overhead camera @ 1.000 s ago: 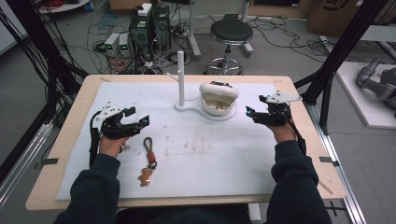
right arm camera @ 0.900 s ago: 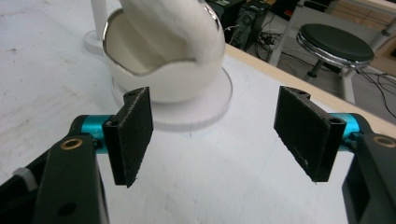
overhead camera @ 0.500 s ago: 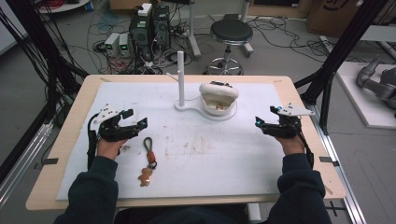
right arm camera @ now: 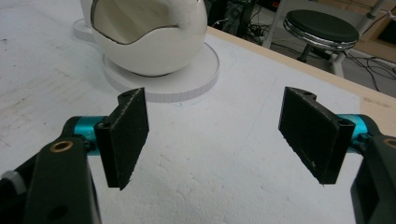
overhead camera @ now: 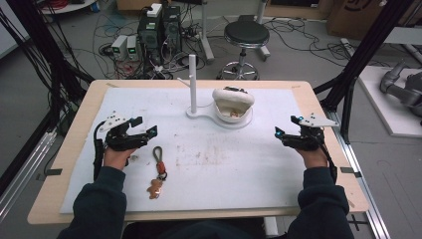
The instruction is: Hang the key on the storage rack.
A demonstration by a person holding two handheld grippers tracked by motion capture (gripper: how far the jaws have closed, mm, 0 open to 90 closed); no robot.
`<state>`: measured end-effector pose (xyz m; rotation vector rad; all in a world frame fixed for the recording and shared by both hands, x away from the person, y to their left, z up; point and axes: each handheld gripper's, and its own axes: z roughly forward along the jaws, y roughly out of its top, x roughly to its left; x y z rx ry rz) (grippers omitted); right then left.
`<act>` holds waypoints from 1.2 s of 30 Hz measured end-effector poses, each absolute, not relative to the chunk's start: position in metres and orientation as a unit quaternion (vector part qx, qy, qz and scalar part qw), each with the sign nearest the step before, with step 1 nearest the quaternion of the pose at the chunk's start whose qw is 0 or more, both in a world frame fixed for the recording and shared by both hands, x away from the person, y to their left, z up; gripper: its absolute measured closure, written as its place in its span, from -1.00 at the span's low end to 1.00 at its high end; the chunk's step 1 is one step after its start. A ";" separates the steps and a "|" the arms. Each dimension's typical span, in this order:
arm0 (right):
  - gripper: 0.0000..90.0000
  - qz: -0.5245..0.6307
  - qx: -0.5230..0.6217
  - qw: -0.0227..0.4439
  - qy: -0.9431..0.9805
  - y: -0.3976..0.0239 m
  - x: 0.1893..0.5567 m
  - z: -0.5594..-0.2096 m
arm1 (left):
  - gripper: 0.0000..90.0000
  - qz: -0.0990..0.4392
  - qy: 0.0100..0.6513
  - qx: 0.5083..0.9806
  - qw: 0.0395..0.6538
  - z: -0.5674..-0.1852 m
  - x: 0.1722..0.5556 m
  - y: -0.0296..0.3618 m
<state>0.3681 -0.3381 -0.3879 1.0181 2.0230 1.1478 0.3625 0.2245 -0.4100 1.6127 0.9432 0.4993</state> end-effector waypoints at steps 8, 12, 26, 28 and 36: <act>-0.45 0.418 0.380 0.295 0.770 -0.337 0.367 -0.393 | -0.37 0.190 0.430 0.700 0.537 -0.411 0.359 0.220; -0.45 0.421 0.383 0.291 0.769 -0.339 0.367 -0.395 | -0.33 0.162 0.455 0.727 0.487 -0.419 0.352 0.211; -0.44 0.424 0.383 0.285 0.769 -0.338 0.369 -0.396 | -0.42 0.146 0.477 0.765 0.407 -0.435 0.319 0.192; -0.44 0.424 0.381 0.284 0.771 -0.337 0.369 -0.397 | -0.41 0.142 0.482 0.765 0.403 -0.436 0.315 0.192; -0.45 0.418 0.381 0.280 0.776 -0.333 0.370 -0.399 | -0.20 0.142 0.463 0.790 0.377 -0.444 0.316 0.175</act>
